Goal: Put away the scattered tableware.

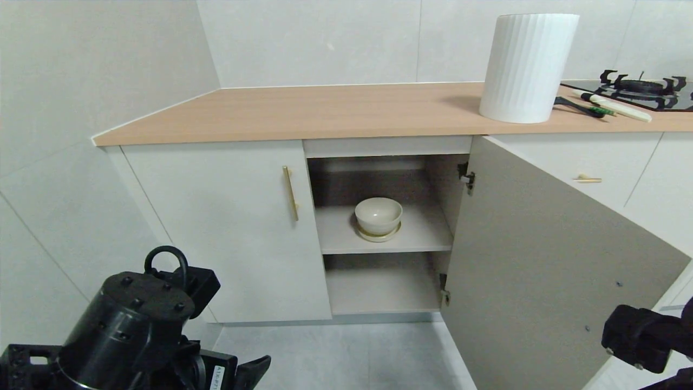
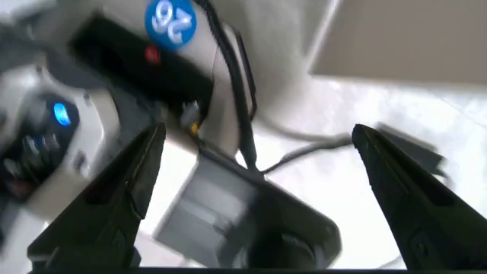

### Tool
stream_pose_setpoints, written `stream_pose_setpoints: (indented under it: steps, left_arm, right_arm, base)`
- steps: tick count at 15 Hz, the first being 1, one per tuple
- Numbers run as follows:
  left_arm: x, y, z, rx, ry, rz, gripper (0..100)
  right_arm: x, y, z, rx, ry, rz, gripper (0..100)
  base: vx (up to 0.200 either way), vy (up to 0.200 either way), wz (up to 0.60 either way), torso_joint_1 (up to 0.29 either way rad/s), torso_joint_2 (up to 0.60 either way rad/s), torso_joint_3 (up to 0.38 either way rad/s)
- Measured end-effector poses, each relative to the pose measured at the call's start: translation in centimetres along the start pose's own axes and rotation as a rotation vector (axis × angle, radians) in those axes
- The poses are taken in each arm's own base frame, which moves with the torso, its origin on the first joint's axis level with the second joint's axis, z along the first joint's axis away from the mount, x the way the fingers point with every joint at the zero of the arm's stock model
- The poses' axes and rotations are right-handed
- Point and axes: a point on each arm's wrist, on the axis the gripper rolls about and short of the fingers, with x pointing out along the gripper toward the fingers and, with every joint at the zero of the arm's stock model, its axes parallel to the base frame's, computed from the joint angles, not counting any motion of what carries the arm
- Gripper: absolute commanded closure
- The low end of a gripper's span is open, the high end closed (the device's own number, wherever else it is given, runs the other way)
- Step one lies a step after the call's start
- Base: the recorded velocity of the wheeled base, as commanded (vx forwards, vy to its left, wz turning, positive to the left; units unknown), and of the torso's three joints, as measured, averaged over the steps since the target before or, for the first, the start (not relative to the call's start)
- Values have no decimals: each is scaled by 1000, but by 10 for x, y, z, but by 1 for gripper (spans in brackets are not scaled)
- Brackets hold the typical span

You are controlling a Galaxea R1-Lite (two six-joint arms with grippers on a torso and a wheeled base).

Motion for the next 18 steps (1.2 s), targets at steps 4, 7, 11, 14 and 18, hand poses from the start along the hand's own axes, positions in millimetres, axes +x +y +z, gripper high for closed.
stream_pose_setpoints:
  steps: [4,7,11,14,18]
  left_arm:
    - [0,0,0,0,2,-1,0]
    - [0,0,0,0,2,-1,0]
    - [1,0,-1,2,5,-1,0]
    - [2,0,-1,2,9,1,0]
    - [3,-1,-2,4,15,0,0]
  right_arm:
    - [-14,-4,-10,-25,-28,-7,0]
    - [-20,-7,-11,-5,-65,-37,0]
    - [-26,-22,-8,96,-105,-187,0]
    - [-29,-34,-7,119,-113,-273,0]
    - [-35,-65,-5,234,-116,-445,0]
  base:
    - [0,0,0,0,0,0]
    - [0,0,0,0,0,0]
    - [0,0,0,0,0,0]
    - [0,0,0,0,0,0]
    - [0,0,0,0,0,0]
